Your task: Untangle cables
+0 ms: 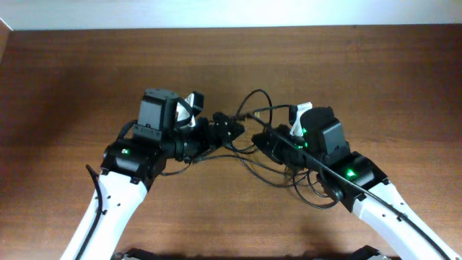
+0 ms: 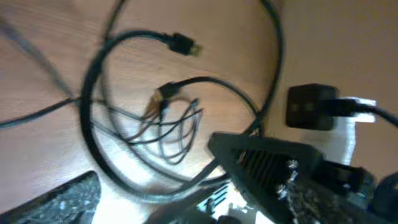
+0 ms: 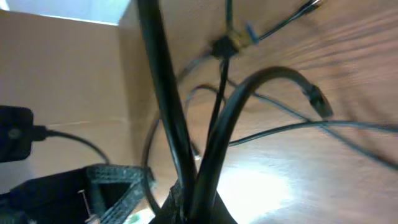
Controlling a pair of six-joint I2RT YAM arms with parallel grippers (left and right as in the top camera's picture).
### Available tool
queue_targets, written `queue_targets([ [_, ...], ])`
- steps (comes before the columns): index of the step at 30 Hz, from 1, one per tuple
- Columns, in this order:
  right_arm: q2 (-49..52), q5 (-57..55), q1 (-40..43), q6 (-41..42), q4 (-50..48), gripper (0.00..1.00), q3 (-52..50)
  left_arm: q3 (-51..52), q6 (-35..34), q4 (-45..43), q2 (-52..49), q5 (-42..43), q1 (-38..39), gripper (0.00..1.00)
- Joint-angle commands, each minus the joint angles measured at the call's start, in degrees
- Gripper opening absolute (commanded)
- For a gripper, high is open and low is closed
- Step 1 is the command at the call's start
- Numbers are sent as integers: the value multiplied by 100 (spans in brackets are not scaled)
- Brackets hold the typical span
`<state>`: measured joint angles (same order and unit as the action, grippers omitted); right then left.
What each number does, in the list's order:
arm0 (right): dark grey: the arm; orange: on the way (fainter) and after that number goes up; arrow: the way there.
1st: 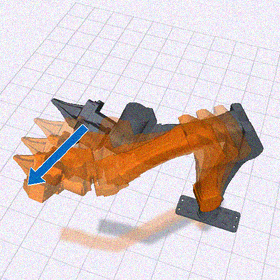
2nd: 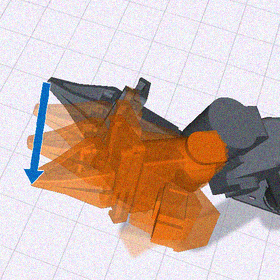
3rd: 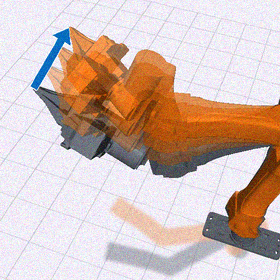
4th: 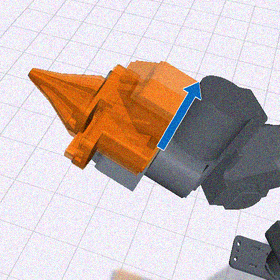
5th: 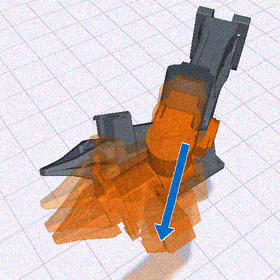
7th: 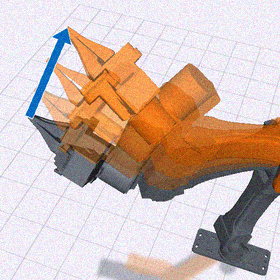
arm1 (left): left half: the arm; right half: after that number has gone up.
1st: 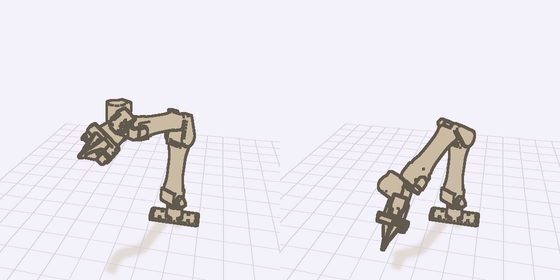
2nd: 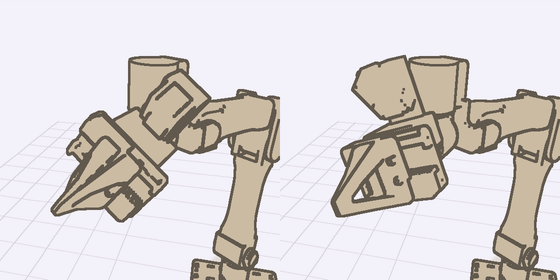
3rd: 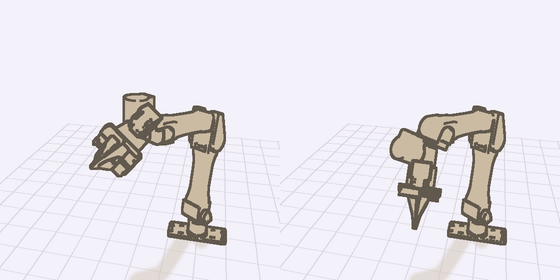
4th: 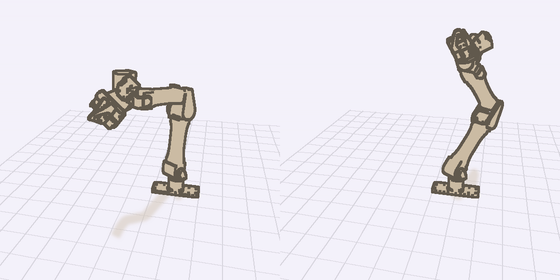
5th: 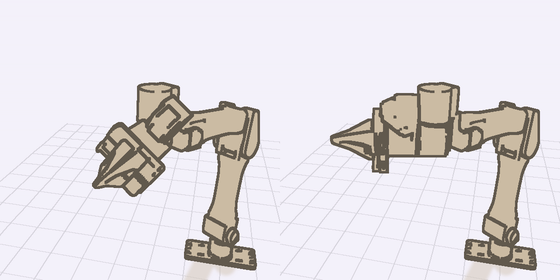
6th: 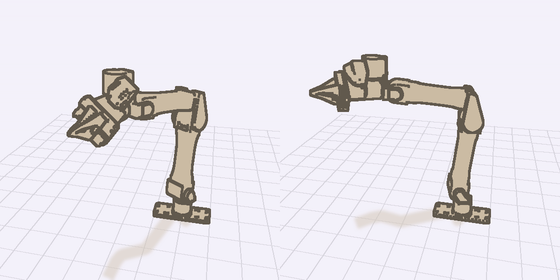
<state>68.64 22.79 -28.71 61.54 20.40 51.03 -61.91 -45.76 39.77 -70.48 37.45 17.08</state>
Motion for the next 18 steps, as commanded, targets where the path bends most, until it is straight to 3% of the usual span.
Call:
queue_targets([
  [1,-142,-299,494,-944,535,4,44,-92,39,275,-2,-345,7,99],
  [8,-1541,-254,1950,-2597,1115,4,245,-92,37,302,-2,-765,7,99],
  [11,-2024,-254,3067,-3018,1119,4,413,-92,37,302,-2,-905,7,99],
  [18,-1375,-376,6054,-3554,1021,4,444,-92,37,299,-2,-905,7,99],
])
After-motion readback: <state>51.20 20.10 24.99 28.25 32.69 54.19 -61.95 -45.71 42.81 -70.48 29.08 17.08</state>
